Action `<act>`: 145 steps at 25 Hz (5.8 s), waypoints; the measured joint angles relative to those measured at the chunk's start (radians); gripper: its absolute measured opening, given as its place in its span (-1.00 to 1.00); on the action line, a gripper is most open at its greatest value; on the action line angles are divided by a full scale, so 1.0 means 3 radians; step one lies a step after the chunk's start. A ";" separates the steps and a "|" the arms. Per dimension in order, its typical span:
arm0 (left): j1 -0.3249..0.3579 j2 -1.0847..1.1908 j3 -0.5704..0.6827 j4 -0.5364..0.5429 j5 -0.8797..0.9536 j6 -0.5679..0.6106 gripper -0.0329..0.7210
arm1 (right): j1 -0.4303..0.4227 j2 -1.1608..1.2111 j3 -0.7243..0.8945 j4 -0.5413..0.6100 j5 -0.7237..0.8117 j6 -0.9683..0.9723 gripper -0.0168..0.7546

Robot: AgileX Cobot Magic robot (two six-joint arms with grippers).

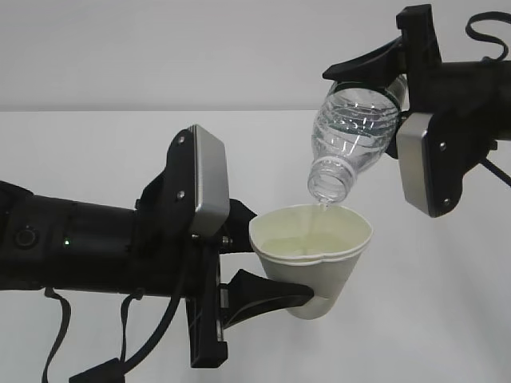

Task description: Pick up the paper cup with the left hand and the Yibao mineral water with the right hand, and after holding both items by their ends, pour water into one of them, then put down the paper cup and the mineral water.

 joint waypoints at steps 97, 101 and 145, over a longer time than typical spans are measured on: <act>0.0000 0.0000 0.0000 -0.0045 0.0007 0.0000 0.05 | 0.0000 0.0000 0.0000 0.0458 -0.0089 0.1284 0.22; 0.0000 0.0000 0.0000 -0.0083 0.0007 0.0000 0.05 | 0.0000 -0.0013 0.0000 0.0478 -0.0089 0.1426 0.22; 0.0000 -0.0070 0.0000 -0.0101 0.0109 0.0000 0.05 | 0.0005 -0.0212 0.0000 0.3114 0.0772 0.2513 0.22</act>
